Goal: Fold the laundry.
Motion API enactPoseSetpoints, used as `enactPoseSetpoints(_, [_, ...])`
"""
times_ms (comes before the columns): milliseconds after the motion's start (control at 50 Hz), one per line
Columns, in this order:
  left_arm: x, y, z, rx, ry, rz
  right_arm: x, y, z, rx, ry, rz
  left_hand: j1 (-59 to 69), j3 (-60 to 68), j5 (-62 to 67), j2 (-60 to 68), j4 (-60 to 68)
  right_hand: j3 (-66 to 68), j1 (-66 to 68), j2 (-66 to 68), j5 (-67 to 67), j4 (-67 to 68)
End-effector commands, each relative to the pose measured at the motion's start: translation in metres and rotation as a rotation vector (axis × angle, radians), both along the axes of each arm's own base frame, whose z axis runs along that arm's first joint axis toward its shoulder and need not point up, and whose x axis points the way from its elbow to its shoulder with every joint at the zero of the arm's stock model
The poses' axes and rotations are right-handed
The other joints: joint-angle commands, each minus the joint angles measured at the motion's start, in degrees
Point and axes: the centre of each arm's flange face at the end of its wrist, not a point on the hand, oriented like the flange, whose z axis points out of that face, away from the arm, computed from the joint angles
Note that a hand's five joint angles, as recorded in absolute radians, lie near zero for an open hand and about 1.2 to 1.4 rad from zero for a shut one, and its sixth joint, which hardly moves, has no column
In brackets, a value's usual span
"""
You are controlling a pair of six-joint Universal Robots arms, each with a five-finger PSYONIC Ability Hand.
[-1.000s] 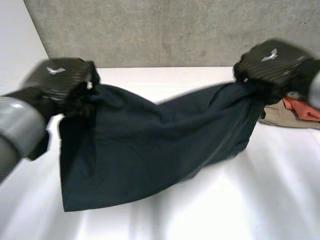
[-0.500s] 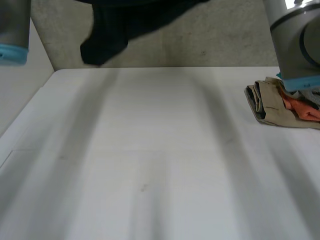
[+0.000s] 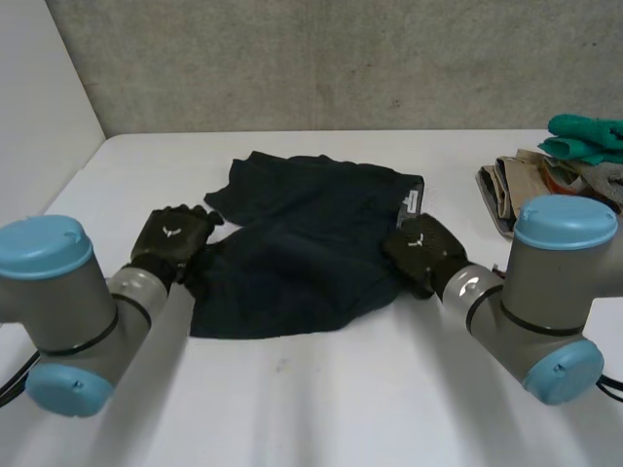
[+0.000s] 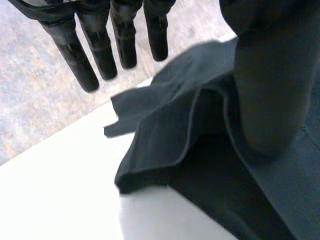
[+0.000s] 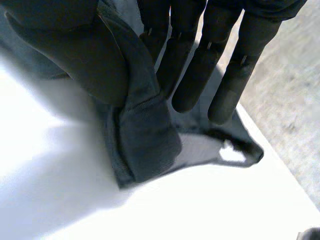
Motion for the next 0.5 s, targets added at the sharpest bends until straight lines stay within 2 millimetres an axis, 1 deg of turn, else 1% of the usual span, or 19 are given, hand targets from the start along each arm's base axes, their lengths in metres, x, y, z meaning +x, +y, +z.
enactPoseSetpoints(20, [0.008,0.027,0.025,-0.037,-0.081,-0.016,-0.010,0.004,0.007,0.033,-0.016,-0.049,-3.15,-4.87,-3.96,-4.51,-4.21,11.30,17.28,12.31,11.98,11.34])
enactPoseSetpoints(40, [0.009,0.038,0.034,-0.052,-0.080,-0.024,-0.014,0.005,0.010,0.035,-0.031,-0.063,-3.82,-5.54,-4.63,-5.18,-4.88,11.30,17.28,12.31,11.98,11.34])
enactPoseSetpoints(100, [0.010,0.053,0.043,-0.071,-0.076,-0.039,-0.016,0.007,0.012,0.041,-0.046,-0.069,-3.33,-5.05,-4.13,-4.69,-4.39,11.30,17.28,12.31,11.98,11.34])
enactPoseSetpoints(120, [0.009,0.063,0.046,-0.074,-0.076,-0.052,-0.018,0.009,0.012,0.049,-0.049,-0.074,-0.66,-2.38,-1.47,-2.02,-1.72,11.30,17.28,12.31,11.98,11.34])
enactPoseSetpoints(160, [0.009,0.071,0.046,-0.073,-0.076,-0.063,-0.020,0.011,0.011,0.055,-0.050,-0.079,4.05,2.33,3.24,2.69,2.99,11.30,17.28,12.31,11.98,11.34])
enactPoseSetpoints(180, [0.009,0.076,0.045,-0.064,-0.078,-0.070,-0.021,0.012,0.010,0.060,-0.049,-0.083,6.41,4.69,5.60,5.05,5.35,11.30,17.28,12.31,11.98,11.34])
enactPoseSetpoints(200, [0.009,0.087,0.040,-0.034,-0.088,-0.085,-0.021,0.013,0.008,0.067,-0.046,-0.083,11.93,10.21,11.12,10.57,10.87,11.30,17.28,12.31,11.98,11.34])
enactPoseSetpoints(240, [0.010,0.098,0.035,-0.003,-0.099,-0.102,-0.022,0.015,0.007,0.070,-0.042,-0.081,17.50,15.78,16.70,16.14,16.44,11.30,17.28,12.31,11.98,11.34])
enactPoseSetpoints(260, [0.009,0.107,0.029,0.033,-0.115,-0.121,-0.022,0.016,0.006,0.070,-0.040,-0.082,21.20,19.48,20.39,19.84,20.14,11.30,17.28,12.31,11.98,11.34])
enactPoseSetpoints(340, [0.004,0.125,0.017,0.096,-0.153,-0.164,-0.023,0.015,0.005,0.070,-0.040,-0.083,23.75,22.04,22.95,22.39,22.70,11.30,17.28,12.31,11.98,11.34])
enactPoseSetpoints(380, [0.003,0.125,0.011,0.117,-0.167,-0.159,-0.022,0.016,0.004,0.071,-0.039,-0.082,23.59,21.87,22.79,22.23,22.53,11.30,17.28,12.31,11.98,11.34])
enactPoseSetpoints(420, [0.002,0.121,0.006,0.128,-0.179,-0.143,-0.022,0.016,0.004,0.071,-0.039,-0.080,23.09,21.37,22.28,21.73,22.03,11.30,17.28,12.31,11.98,11.34])
enactPoseSetpoints(480, [0.001,0.104,-0.001,0.124,-0.185,-0.106,-0.021,0.017,0.003,0.074,-0.038,-0.077,21.57,19.86,20.77,20.21,20.52,11.30,17.28,12.31,11.98,11.34])
enactPoseSetpoints(500, [0.000,0.097,-0.005,0.124,-0.187,-0.097,-0.021,0.018,0.003,0.077,-0.036,-0.076,19.07,17.35,18.27,17.71,18.01,11.30,17.28,12.31,11.98,11.34])
